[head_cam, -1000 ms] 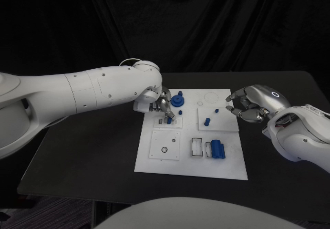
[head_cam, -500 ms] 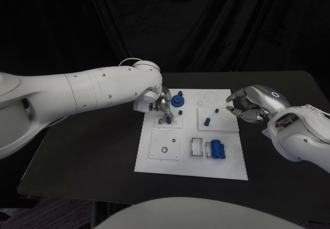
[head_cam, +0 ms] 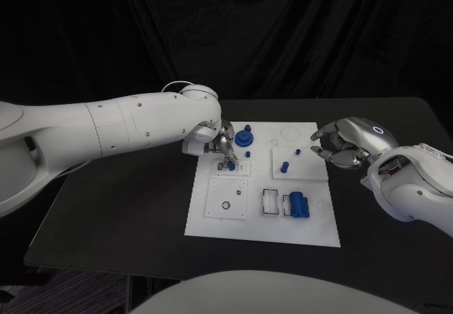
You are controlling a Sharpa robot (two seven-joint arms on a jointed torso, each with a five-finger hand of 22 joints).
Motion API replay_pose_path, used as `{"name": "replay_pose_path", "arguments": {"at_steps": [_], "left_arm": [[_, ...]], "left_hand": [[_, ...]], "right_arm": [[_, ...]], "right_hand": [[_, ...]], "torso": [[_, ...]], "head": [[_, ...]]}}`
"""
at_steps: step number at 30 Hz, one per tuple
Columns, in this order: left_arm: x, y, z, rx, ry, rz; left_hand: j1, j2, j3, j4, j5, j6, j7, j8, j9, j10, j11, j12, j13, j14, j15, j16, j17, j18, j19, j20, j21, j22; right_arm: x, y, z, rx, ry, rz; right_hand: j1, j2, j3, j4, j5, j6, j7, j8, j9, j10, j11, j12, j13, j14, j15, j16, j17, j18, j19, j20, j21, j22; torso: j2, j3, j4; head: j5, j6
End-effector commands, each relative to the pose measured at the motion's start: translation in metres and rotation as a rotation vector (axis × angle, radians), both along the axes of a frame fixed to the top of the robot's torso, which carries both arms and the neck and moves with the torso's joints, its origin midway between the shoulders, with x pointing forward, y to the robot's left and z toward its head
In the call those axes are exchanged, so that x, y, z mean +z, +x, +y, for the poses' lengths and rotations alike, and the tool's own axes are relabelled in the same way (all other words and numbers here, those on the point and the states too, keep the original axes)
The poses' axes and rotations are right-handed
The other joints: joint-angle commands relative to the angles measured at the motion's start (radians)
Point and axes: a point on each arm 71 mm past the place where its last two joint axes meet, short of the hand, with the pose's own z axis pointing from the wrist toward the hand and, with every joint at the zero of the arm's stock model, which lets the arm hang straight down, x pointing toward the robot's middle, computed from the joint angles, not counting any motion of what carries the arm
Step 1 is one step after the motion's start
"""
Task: Assemble the parts on the task board
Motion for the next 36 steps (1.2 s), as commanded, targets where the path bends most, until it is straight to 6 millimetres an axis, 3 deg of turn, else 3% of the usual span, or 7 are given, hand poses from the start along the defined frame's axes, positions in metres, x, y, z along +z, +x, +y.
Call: {"name": "replay_pose_path", "arguments": {"at_steps": [1, 18, 29, 30, 33, 34, 36], "left_arm": [[-0.001, -0.002, -0.001, 0.01, -0.022, -0.022], [0.007, -0.011, 0.012, 0.112, -0.132, -0.154], [0.011, -0.019, 0.021, 0.164, -0.223, -0.238], [0.01, -0.02, 0.022, 0.17, -0.229, -0.243], [0.009, -0.021, 0.027, 0.184, -0.247, -0.257], [0.009, -0.022, 0.028, 0.187, -0.254, -0.262], [0.009, -0.024, 0.03, 0.188, -0.271, -0.271]], "left_hand": [[-0.004, -0.014, 0.02, -0.004, -0.001, -0.001, -0.008, 0.006, 0.007, 0.104, -0.009, 0.003, 0.262, 0.102, -0.006, 0.003, 0.263, -0.002, 0.075, -0.006, 0.0, 0.248], [-0.057, -0.051, 0.16, -0.067, -0.046, -0.007, -0.018, 0.062, 0.095, 0.104, -0.018, 0.003, 0.262, 0.102, -0.015, 0.003, 0.263, -0.001, 0.072, -0.014, -0.004, 0.246], [-0.142, -0.075, 0.301, -0.138, -0.195, -0.029, -0.017, 0.077, 0.132, 0.104, -0.017, 0.003, 0.262, 0.102, -0.014, 0.003, 0.263, 0.003, 0.063, -0.015, -0.015, 0.241], [-0.16, -0.075, 0.312, -0.146, -0.231, -0.035, -0.014, 0.072, 0.131, 0.104, -0.015, 0.003, 0.262, 0.102, -0.013, 0.003, 0.263, 0.005, 0.055, -0.013, -0.023, 0.237], [-0.18, -0.073, 0.32, -0.151, -0.264, -0.036, -0.013, 0.07, 0.129, 0.104, -0.013, 0.003, 0.262, 0.102, -0.011, 0.003, 0.263, 0.007, 0.051, -0.012, -0.028, 0.235], [-0.195, -0.072, 0.32, -0.155, -0.316, -0.038, -0.012, 0.07, 0.131, 0.104, -0.012, 0.003, 0.262, 0.102, -0.01, 0.003, 0.263, 0.01, 0.043, -0.01, -0.037, 0.23], [-0.207, -0.071, 0.32, -0.161, -0.344, -0.037, -0.012, 0.075, 0.134, 0.104, -0.011, 0.003, 0.262, 0.102, -0.01, 0.003, 0.263, 0.011, 0.043, -0.009, -0.039, 0.23]], "right_arm": [[-0.001, 0.0, -0.001, -0.017, -0.008, 0.01], [-0.003, 0.001, -0.004, -0.024, -0.012, 0.013], [-0.007, -0.001, -0.006, -0.025, -0.011, 0.019], [-0.007, -0.001, -0.006, -0.023, -0.009, 0.017], [-0.006, -0.001, -0.006, -0.018, -0.003, 0.01], [-0.006, -0.002, -0.005, -0.017, 0.0, 0.008], [-0.005, -0.002, -0.005, -0.013, 0.004, 0.003]], "right_hand": [[0.009, 0.002, 0.007, -0.002, 0.005, 0.009, 0.001, 0.004, -0.002, 0.1, 0.006, 0.001, 0.258, 0.108, 0.006, 0.003, 0.263, 0.013, -0.009, -0.001, -0.008, 0.153], [0.009, 0.001, 0.013, -0.003, 0.006, 0.01, 0.0, 0.0, -0.007, 0.086, 0.004, -0.011, 0.246, 0.101, 0.003, -0.014, 0.246, 0.02, -0.025, -0.002, -0.043, 0.143], [0.009, 0.0, 0.015, -0.003, 0.006, 0.01, -0.001, -0.001, -0.009, 0.082, 0.003, -0.015, 0.243, 0.099, 0.003, -0.017, 0.243, 0.021, -0.027, -0.002, -0.048, 0.142], [0.009, 0.0, 0.015, -0.003, 0.006, 0.01, -0.001, -0.001, -0.009, 0.082, 0.003, -0.015, 0.243, 0.099, 0.003, -0.017, 0.243, 0.021, -0.027, -0.002, -0.048, 0.142], [0.009, 0.0, 0.015, -0.003, 0.006, 0.01, -0.001, -0.001, -0.009, 0.082, 0.003, -0.015, 0.243, 0.099, 0.003, -0.017, 0.243, 0.021, -0.027, -0.002, -0.048, 0.142], [0.009, 0.0, 0.015, -0.003, 0.006, 0.011, -0.001, -0.002, -0.009, 0.084, 0.003, -0.014, 0.244, 0.1, 0.003, -0.017, 0.243, 0.021, -0.026, -0.002, -0.046, 0.142], [0.009, 0.0, 0.015, -0.003, 0.006, 0.011, -0.001, -0.002, -0.009, 0.084, 0.003, -0.014, 0.244, 0.1, 0.003, -0.017, 0.243, 0.021, -0.026, -0.002, -0.046, 0.142]], "torso": [[0.0, 0.0, 0.001], [0.0, 0.0001, 0.0015], [0.0, -0.0001, 0.0013], [0.0, 0.0, 0.0013], [-0.001, 0.0005, 0.0015], [-0.001, 0.0006, 0.002], [-0.001, 0.0004, 0.0019]], "head": [[-0.001, 0.0], [0.0, 0.0], [0.002, 0.0], [0.002, 0.0], [0.001, 0.0], [0.0, 0.0], [-0.001, 0.0]]}}
